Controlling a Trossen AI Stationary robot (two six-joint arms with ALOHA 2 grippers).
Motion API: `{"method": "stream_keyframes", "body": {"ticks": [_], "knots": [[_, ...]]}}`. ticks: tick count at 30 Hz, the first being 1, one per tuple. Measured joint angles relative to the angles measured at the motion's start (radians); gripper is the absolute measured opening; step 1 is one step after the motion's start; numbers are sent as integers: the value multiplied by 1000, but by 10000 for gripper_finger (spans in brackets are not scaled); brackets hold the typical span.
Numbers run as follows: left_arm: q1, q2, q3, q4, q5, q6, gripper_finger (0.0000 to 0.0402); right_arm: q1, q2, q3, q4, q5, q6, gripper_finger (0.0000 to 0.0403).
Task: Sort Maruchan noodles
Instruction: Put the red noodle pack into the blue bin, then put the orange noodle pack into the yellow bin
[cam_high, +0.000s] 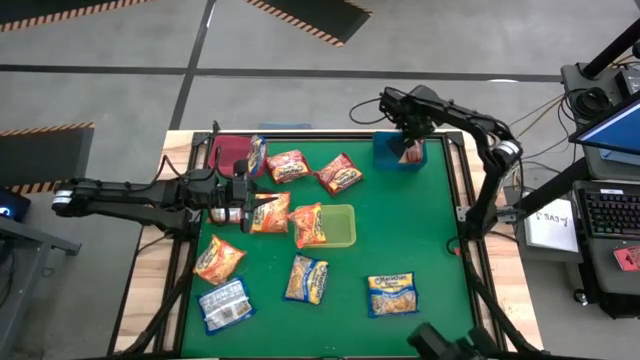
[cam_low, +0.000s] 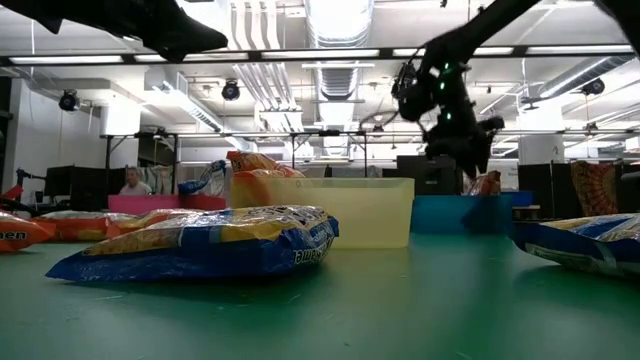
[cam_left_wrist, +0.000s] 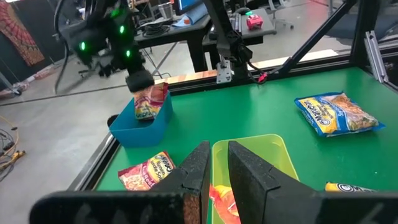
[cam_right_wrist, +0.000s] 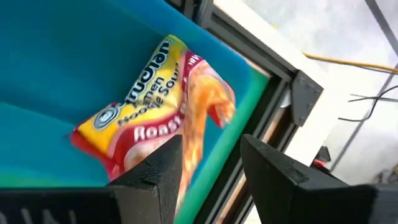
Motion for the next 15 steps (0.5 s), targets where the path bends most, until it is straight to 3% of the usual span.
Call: {"method": "stream_keyframes", "body": {"ticks": [8,12,15], "knots": [[0,1,0,0,-5,-79,39,151,-229,-91,87,-1,70,146],[0,2,0,0,-10,-93,39,297,-385,-260,349,0,61,148],[0,8,0,1,-10,-105,39,424,-505,-455,641,-1,25,148]]}}
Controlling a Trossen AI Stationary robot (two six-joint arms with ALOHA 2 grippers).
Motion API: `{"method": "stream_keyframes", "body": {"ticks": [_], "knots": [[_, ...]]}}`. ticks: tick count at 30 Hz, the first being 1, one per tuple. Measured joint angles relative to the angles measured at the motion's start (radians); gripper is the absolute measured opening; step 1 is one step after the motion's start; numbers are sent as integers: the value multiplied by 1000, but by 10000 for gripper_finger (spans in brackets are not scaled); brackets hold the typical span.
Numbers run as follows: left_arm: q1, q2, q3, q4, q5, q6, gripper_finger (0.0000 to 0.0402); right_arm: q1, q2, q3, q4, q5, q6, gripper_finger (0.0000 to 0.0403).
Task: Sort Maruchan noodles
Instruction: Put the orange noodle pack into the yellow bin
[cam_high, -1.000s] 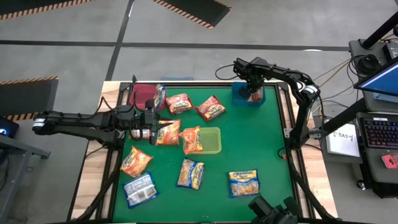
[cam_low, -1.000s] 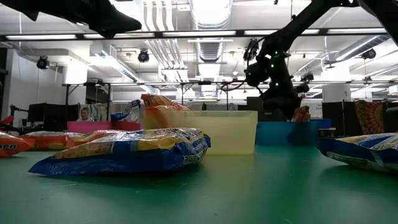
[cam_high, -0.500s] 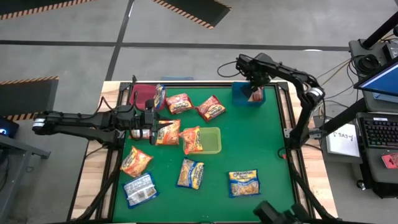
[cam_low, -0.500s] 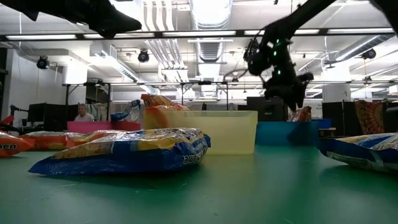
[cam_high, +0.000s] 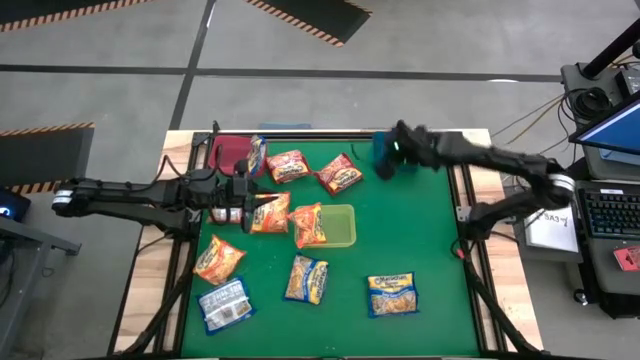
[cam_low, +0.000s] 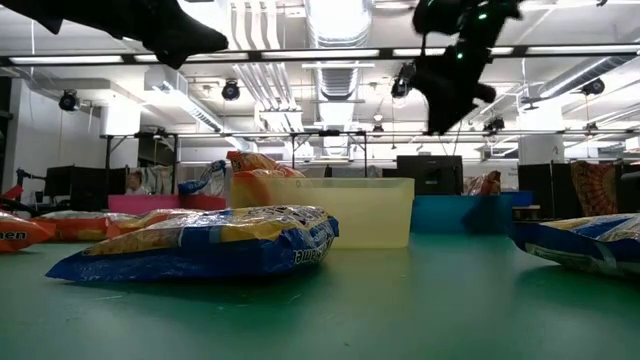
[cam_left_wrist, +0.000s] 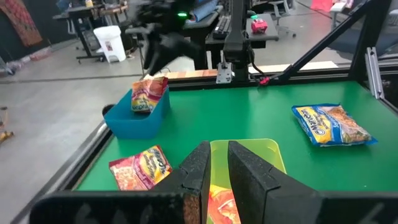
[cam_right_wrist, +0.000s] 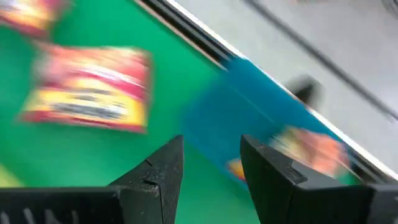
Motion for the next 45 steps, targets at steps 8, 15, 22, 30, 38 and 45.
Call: {"method": "stream_keyframes", "body": {"ticks": [8,15,22,30,38,45], "knots": [[0,76,0,-1,-1,-101,39,265,-154,-512,838,-34,-168,137],[0,170,0,-60,-1,-282,39,304,-184,-637,951,-33,-127,127],[0,219,1,-426,1,-722,39,302,-197,-632,946,-32,-195,123],[-1,303,13,-640,9,-838,39,301,-197,-599,948,-25,-251,121],[-2,347,13,-640,14,-709,64,302,-197,-601,947,-29,-250,121],[-24,376,13,-637,-20,-610,163,302,-197,-603,946,-30,-250,123]]}}
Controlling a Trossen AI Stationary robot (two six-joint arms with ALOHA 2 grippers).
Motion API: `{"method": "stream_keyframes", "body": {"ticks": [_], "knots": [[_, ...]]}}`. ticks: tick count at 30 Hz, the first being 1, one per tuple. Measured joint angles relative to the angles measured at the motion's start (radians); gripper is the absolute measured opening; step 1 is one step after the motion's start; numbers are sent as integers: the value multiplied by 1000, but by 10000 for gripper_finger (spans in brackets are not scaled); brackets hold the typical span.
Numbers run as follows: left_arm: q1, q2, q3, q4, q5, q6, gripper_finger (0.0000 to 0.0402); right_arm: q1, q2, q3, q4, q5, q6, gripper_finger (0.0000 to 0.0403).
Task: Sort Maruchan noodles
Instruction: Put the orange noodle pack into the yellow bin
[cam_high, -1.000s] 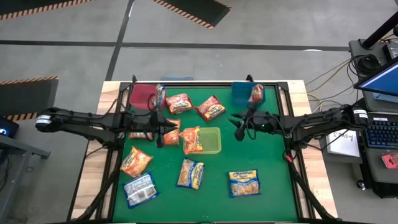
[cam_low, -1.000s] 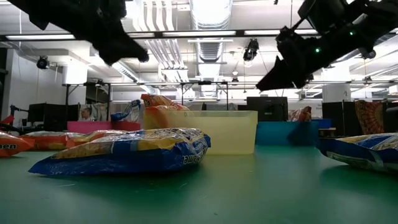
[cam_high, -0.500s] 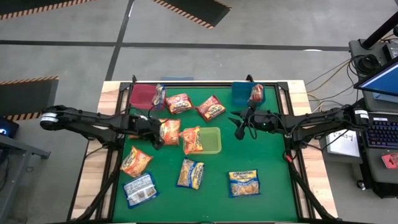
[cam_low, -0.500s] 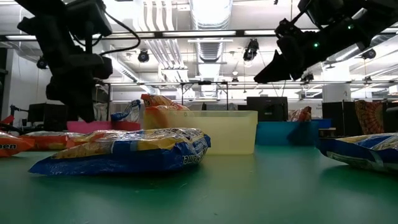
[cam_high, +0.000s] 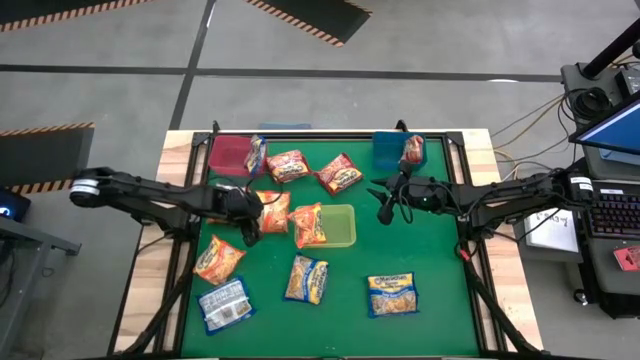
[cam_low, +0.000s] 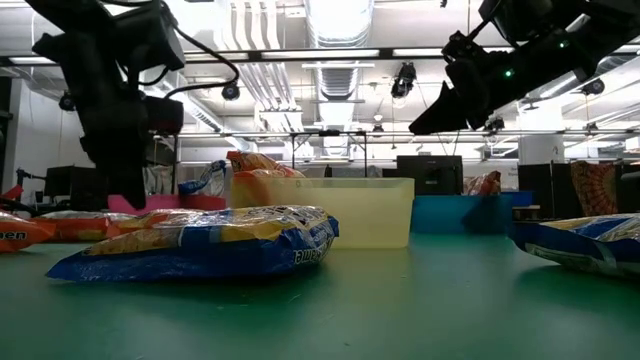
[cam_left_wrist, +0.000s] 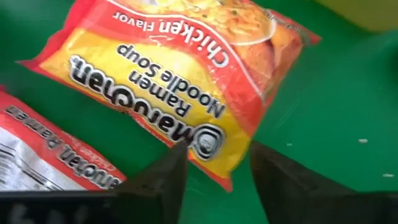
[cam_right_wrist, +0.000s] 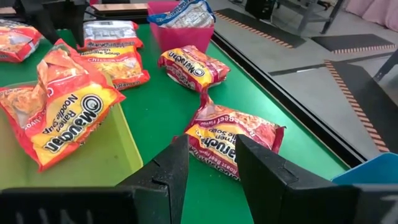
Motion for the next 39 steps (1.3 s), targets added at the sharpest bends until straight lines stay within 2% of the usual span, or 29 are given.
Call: {"method": "stream_keyframes", "body": {"ticks": [6,9,13,16,19,22,26,27,32,39], "knots": [[-39,74,-8,0,-81,9,232,0,0,0,0,0,0,125],[-45,121,-9,13,-102,-4,243,0,0,0,0,0,0,125],[-47,177,-6,45,-91,-15,239,0,0,-1,0,0,0,125],[-46,209,-4,79,-49,-25,223,0,0,-2,0,0,12,125],[-46,229,-1,91,-27,-46,187,0,0,-2,0,0,26,122],[-46,226,2,95,4,-51,128,0,0,-2,0,-1,38,116],[-47,187,0,104,37,-50,29,0,0,-2,0,-17,72,108],[-47,170,-1,102,40,-54,18,0,1,-2,0,-38,79,107],[-47,64,-1,106,23,-109,21,3,1,-3,22,-125,91,96],[-48,-124,-1,121,-50,-152,7,2,1,-3,101,-135,62,77]]}}
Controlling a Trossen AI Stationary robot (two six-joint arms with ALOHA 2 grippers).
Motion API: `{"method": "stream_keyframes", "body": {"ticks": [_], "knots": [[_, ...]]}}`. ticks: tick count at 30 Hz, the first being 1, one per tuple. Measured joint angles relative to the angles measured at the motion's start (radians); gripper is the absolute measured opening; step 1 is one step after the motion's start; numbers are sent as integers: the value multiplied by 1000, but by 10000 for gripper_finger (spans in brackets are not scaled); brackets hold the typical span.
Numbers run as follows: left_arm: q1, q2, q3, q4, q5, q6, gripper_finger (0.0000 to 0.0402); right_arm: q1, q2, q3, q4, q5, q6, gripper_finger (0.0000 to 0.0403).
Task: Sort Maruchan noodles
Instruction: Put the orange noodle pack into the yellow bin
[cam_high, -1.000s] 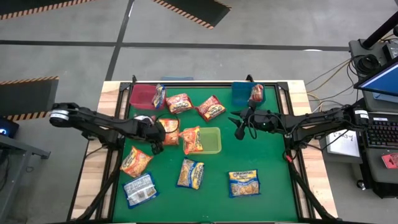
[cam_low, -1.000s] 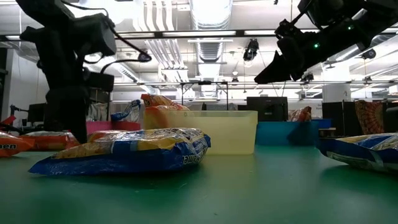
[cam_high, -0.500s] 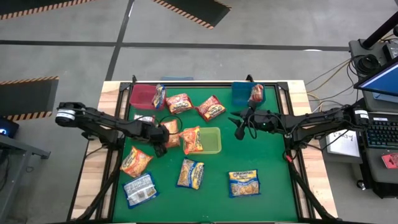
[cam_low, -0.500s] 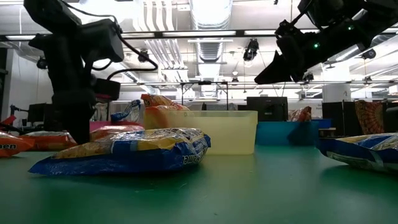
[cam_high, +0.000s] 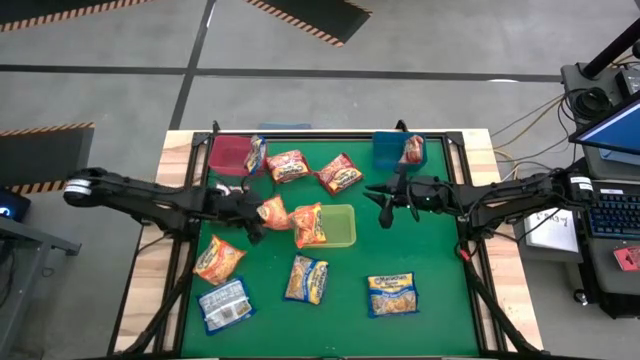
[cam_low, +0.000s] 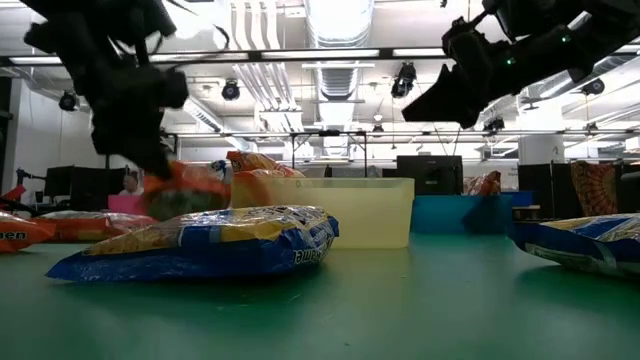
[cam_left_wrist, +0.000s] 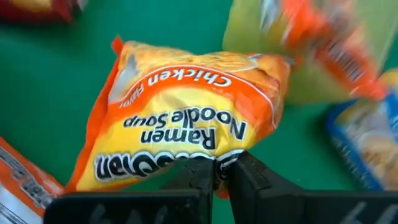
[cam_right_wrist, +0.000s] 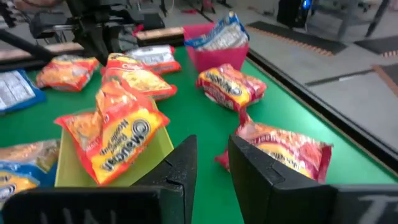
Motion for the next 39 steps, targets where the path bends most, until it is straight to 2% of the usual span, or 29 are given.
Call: {"method": "stream_keyframes", "body": {"ticks": [6,9,13,16,22,26,32,39], "knots": [[-2,-137,0,15,-86,53,5,0,0,0,40,0,5,66],[-2,-182,0,94,-108,140,5,0,0,5,40,1,48,64],[-3,-202,0,243,-139,285,4,-8,0,21,43,8,215,73],[-3,-200,0,343,-140,394,4,-17,0,41,42,-8,368,95],[-18,-132,1,546,-141,655,4,-36,31,102,41,-143,572,166],[-29,-55,1,677,-156,761,4,-36,90,144,39,-205,674,214],[-32,58,1,771,-214,798,4,-36,208,218,65,-296,740,265],[-48,146,17,816,-218,797,4,-44,336,327,73,-306,727,277]]}}
